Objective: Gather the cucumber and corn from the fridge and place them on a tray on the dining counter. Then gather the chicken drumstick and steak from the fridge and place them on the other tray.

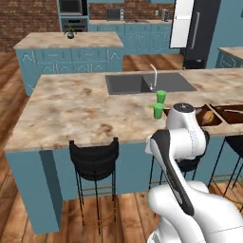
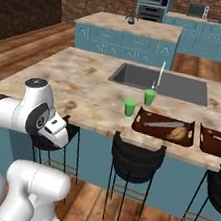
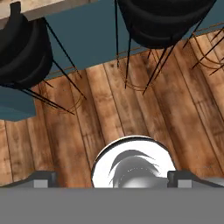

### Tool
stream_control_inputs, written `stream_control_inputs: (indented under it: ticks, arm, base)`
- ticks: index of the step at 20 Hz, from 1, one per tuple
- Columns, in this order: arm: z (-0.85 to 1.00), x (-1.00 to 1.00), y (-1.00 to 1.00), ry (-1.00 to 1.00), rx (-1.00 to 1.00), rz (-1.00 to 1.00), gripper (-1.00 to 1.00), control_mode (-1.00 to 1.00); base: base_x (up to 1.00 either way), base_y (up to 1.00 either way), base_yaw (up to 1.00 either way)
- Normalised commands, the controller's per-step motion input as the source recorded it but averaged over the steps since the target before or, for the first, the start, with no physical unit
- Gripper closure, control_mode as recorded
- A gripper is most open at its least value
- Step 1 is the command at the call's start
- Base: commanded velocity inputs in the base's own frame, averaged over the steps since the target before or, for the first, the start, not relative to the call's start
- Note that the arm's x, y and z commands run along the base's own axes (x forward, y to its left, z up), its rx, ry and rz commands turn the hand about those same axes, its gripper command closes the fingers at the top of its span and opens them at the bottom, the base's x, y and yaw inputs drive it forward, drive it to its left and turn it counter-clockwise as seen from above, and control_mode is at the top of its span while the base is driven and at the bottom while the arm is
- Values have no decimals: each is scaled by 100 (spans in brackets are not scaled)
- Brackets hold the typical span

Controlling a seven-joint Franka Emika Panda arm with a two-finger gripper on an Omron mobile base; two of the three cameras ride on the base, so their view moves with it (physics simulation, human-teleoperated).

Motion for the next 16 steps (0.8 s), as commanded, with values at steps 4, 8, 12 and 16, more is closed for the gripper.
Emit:
stream_control_inputs:
  ticks: [4, 8, 12, 16]
  arm:
    - [0, 0, 0, 0, 0, 0, -100, 100]
    - [0, 0, 0, 0, 0, 0, -100, 100]
    - [0, 0, 0, 0, 0, 0, -100, 100]
    - [0, 0, 0, 0, 0, 0, -100, 100]
  base:
    - [-1, 100, 0]
    - [0, 100, 0]
    - [0, 100, 0]
    - [0, 100, -2]
